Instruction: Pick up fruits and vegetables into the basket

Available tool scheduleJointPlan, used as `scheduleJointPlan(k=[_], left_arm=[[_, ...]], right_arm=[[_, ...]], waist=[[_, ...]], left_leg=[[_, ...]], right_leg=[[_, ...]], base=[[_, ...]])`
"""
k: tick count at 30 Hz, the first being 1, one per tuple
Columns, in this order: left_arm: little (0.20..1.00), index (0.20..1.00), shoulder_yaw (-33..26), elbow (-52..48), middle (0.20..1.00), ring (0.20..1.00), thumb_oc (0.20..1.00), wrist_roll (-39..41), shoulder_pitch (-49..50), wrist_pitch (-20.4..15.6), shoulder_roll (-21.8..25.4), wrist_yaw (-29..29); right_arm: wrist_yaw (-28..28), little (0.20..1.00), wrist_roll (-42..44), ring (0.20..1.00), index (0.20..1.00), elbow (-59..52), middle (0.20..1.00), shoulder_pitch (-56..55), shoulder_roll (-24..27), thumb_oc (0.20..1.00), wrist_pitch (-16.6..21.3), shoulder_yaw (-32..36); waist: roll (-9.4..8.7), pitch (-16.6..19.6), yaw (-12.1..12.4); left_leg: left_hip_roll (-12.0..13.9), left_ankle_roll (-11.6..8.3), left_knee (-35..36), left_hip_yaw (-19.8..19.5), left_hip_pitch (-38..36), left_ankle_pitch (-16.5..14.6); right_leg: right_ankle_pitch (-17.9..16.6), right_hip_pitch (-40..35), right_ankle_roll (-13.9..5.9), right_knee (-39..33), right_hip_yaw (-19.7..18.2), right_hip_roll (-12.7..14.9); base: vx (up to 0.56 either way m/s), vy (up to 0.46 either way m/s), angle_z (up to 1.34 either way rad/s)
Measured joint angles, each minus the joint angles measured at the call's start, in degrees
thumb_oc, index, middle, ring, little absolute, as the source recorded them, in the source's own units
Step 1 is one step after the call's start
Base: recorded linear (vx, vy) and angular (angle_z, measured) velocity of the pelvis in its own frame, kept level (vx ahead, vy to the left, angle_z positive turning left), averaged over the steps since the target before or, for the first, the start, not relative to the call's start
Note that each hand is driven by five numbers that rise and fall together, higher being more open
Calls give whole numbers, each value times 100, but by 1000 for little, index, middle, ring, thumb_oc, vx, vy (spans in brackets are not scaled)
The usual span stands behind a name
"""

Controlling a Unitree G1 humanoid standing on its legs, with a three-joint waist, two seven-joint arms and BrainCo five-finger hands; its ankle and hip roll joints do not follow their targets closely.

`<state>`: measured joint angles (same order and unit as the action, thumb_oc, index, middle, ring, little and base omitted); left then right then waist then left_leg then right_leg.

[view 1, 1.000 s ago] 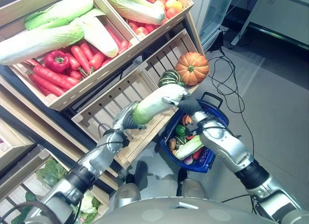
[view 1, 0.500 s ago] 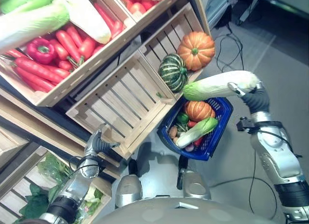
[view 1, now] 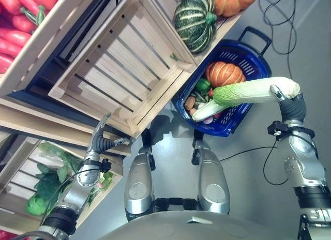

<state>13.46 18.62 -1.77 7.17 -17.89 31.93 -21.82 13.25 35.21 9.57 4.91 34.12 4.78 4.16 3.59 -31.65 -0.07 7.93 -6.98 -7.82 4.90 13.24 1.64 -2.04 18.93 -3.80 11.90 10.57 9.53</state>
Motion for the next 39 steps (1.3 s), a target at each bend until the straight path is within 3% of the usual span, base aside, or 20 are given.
scheduleJointPlan(k=[4, 8, 13, 23, 27, 31, 32, 33, 39], left_arm=[[1000, 1000, -87, 477, 1000, 1000, 1000, 588, -15, -67, -28, 84], [1000, 1000, -108, 521, 1000, 1000, 1000, 981, 3, -157, -159, 631], [1000, 1000, -162, 369, 1000, 1000, 1000, 1085, 120, -410, -139, 941], [1000, 1000, -176, -968, 1000, 1000, 1000, 605, -60, -660, 782, 846], [1000, 1000, 14, -1409, 1000, 1000, 1000, 322, -257, -709, 1188, 719], [1000, 1000, 305, -1660, 1000, 1000, 1000, -84, -674, -766, 1311, 718], [1000, 1000, 381, -1698, 1000, 1000, 1000, -201, -732, -771, 1312, 718], [1000, 1000, 503, -1747, 1000, 1000, 1000, -317, -800, -772, 1320, 718], [1000, 1000, 982, -2001, 1000, 1000, 1000, -508, -1212, -873, 1356, 751]], right_arm=[[-56, 200, 309, 200, 200, 691, 200, 440, -127, 200, -125, -67], [-385, 200, 767, 200, 200, 1427, 200, 808, -126, 200, -445, -80], [-753, 200, 1081, 200, 200, 2318, 200, 1396, -16, 200, -639, -184], [-1248, 200, 613, 200, 200, 4656, 200, 2807, 795, 200, -1234, -412], [-1200, 200, 513, 200, 200, 5477, 200, 3339, 889, 200, -1414, -512], [-894, 200, 516, 200, 200, 5855, 200, 3500, 1058, 200, -1577, -489], [-811, 454, 517, 454, 454, 5959, 454, 3562, 1056, 454, -1612, -491], [-728, 1000, 517, 1000, 1000, 6008, 1000, 3576, 1062, 1000, -1636, -491], [-199, 1000, 345, 1000, 1000, 6354, 1000, 3605, 1045, 1000, -1739, -510]], waist=[[81, -27, 99], [265, -56, 324], [281, -46, 514], [378, 14, 925], [405, 32, 1020], [557, 130, 1103], [568, 137, 1124], [591, 152, 1115], [609, 164, 1096]], left_leg=[[-39, -1, -138, -27, 434, 52], [-101, -16, -187, -80, 775, 147], [-168, -54, -182, -106, 949, 226], [-209, -210, -198, -379, 1258, 357], [-212, -217, -220, -429, 1282, 361], [-222, -218, -325, -547, 1463, 360], [-222, -218, -348, -550, 1482, 359], [-222, -212, -379, -562, 1510, 352], [-225, -198, -407, -571, 1532, 330]], right_leg=[[244, 604, 48, 575, 5, 124], [488, 1092, 132, 1131, 108, 278], [789, 1478, 163, 1661, 95, 424], [1108, 1892, 328, 2276, 276, 578], [1130, 1893, 337, 2315, 296, 585], [1130, 1956, 337, 2328, 392, 608], [1129, 1963, 338, 2333, 391, 608], [1129, 1963, 338, 2331, 394, 613], [1105, 1963, 350, 2312, 417, 611]], base=[[-23, -45, 11], [-4, -20, 20], [37, -23, 15], [-5, -81, 13], [0, -55, 6], [-1, -30, 10], [0, 0, 0], [-11, 20, 3], [-13, 14, 0]])
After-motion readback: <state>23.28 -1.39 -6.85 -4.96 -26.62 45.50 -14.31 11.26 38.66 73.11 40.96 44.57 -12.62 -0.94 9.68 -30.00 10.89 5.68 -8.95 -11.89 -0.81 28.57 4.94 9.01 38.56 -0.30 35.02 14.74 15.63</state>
